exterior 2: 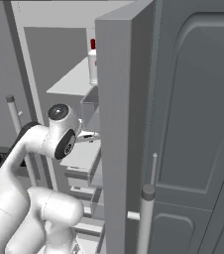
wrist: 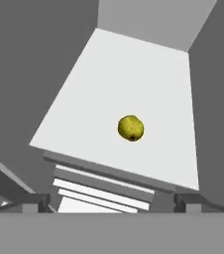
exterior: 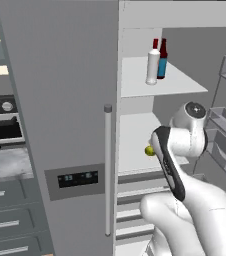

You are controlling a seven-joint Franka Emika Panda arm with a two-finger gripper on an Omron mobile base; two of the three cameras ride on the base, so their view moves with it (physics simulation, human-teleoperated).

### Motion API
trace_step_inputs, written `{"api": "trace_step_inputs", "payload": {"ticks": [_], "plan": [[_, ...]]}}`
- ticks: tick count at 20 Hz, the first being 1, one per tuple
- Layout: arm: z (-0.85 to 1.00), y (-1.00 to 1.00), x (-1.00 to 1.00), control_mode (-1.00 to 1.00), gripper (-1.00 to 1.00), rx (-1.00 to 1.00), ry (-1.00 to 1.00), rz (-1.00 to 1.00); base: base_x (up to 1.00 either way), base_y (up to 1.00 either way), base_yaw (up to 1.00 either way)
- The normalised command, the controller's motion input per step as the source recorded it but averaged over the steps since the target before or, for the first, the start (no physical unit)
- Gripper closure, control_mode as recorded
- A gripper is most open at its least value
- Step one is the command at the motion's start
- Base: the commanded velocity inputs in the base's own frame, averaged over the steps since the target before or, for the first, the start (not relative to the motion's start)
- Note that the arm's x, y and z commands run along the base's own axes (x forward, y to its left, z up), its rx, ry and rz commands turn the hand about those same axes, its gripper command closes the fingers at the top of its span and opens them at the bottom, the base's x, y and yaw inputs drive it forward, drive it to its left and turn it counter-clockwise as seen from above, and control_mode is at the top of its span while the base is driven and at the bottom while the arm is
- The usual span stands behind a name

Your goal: Place the beer and liquor on the top shelf of the fridge to keep them out of children's reach, and place the pear on lower shelves for easy access.

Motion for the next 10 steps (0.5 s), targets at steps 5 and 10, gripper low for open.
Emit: {"api": "trace_step_inputs", "payload": {"ticks": [5, 10], "plan": [[0.40, 0.02, -1.00, -1.00, -1.00, -0.04, 0.04, 0.10, 0.00, 0.00, 0.00], [0.42, 0.20, -1.00, -1.00, -1.00, 0.00, -0.07, 0.12, 0.00, 0.00, 0.00]]}}
